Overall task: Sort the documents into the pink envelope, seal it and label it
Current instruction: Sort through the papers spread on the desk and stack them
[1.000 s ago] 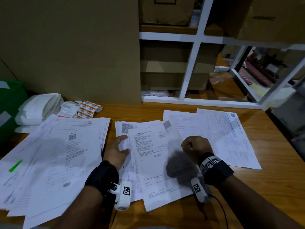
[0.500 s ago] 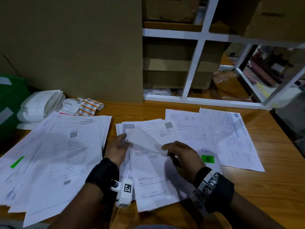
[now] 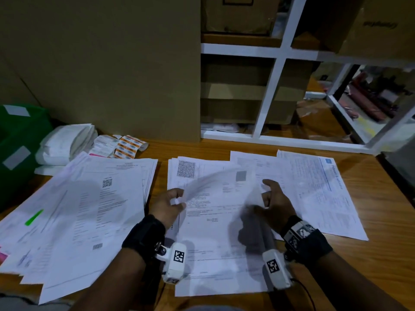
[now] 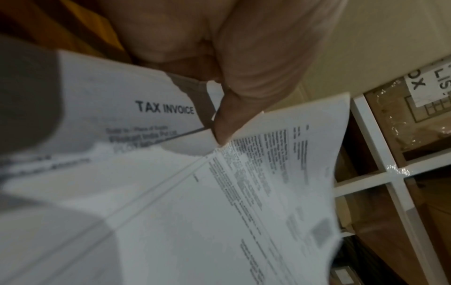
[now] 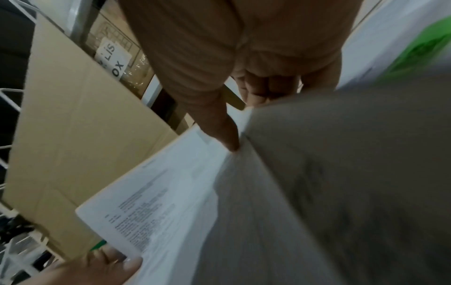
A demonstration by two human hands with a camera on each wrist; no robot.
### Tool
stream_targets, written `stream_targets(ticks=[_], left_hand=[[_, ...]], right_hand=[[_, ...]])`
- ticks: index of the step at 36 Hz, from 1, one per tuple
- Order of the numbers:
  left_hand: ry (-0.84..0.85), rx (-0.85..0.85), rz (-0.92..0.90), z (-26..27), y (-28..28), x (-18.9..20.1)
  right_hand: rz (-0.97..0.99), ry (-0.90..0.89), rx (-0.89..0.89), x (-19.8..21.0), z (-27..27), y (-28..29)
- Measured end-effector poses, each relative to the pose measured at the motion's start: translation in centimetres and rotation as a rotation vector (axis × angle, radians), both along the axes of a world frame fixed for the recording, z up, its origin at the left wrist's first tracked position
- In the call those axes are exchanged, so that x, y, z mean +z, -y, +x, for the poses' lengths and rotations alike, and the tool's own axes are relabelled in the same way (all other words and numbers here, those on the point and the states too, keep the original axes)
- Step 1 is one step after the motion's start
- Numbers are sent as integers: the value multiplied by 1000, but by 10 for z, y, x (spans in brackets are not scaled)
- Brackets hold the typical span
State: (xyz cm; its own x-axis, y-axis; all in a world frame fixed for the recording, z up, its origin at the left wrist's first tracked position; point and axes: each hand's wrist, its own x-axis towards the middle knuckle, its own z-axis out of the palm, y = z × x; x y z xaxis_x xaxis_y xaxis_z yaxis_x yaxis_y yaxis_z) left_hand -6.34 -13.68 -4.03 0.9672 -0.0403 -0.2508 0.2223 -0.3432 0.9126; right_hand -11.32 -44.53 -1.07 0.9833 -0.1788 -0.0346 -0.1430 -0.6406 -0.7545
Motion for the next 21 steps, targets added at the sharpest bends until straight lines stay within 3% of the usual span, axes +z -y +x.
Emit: stream_targets(ticks=[5,10,16,21], left_hand=[[22,28,-103,-2,0,-1],[91,174,-202,-7,2,6],[76,268,-414,-10,5,20],[-15,189,-610,-12,4,28]], right_hand=[[-138,105,56,-1,-9,3],[-102,127,18,-5,-16,6],[-20,-50,-11,-12,-9,17],[14,-180,-60,-17,-6,23]])
